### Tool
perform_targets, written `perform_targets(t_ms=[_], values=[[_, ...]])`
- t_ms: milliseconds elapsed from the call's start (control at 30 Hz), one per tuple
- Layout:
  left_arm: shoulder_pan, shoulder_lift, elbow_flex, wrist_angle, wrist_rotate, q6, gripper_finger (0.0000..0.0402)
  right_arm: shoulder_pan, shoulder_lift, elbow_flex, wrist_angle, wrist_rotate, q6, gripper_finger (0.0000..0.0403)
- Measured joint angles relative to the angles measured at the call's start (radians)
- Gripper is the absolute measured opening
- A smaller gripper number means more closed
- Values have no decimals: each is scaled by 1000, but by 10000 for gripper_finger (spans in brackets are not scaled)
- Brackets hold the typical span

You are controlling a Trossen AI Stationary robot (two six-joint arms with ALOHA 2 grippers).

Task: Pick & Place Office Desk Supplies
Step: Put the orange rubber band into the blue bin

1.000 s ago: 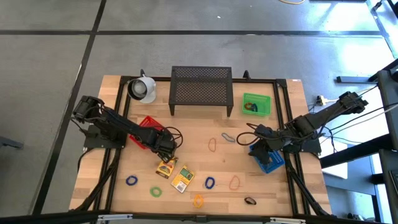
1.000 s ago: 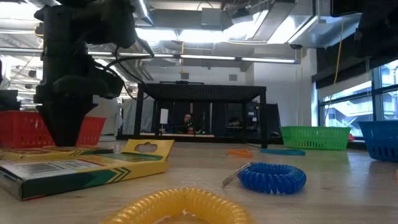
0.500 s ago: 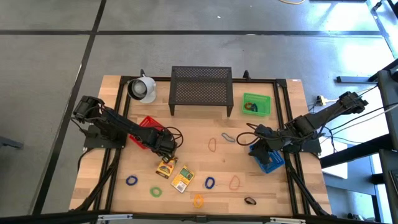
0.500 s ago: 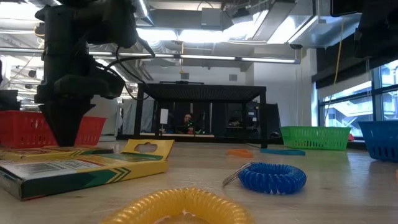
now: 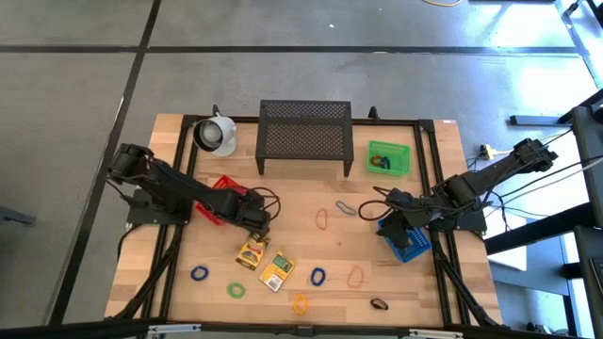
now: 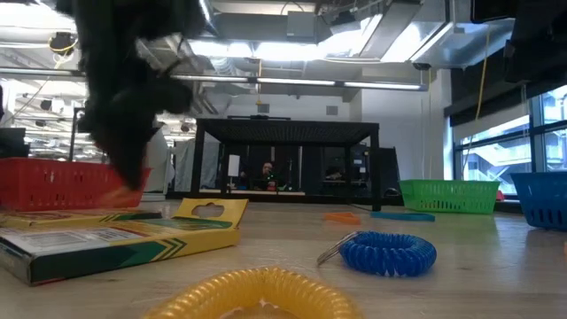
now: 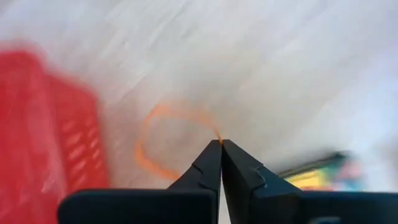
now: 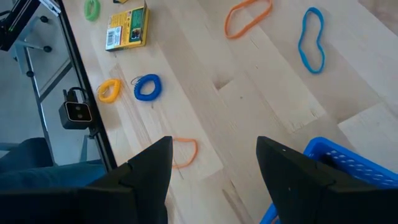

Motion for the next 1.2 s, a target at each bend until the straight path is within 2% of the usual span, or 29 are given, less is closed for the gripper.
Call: perform_targets(t_ms=[133,433,600,733,833,933,1067,1200], values=[[-1,-3,79,30,-10,166,3,0,0,0,0,14,0,235],[-8,-5,221,362,-13,610,3,0,0,0,16,112,-4,236],[-6,-5,265,554,-108,760,3,0,0,0,41,259,-4,236],[-1,-6,287,718,-123,839,3,0,0,0,136,403,-23,236],[0,-6,287,848,-124,880,3,0,6,0,278,456,-154,236],[0,-7,288,943,-125,910,3,0,26,0,448,436,-389,236],[0,-7,288,1006,-125,913,3,0,62,0,636,403,-673,236],[0,-7,288,1035,-124,913,3,0,101,0,763,403,-865,236]])
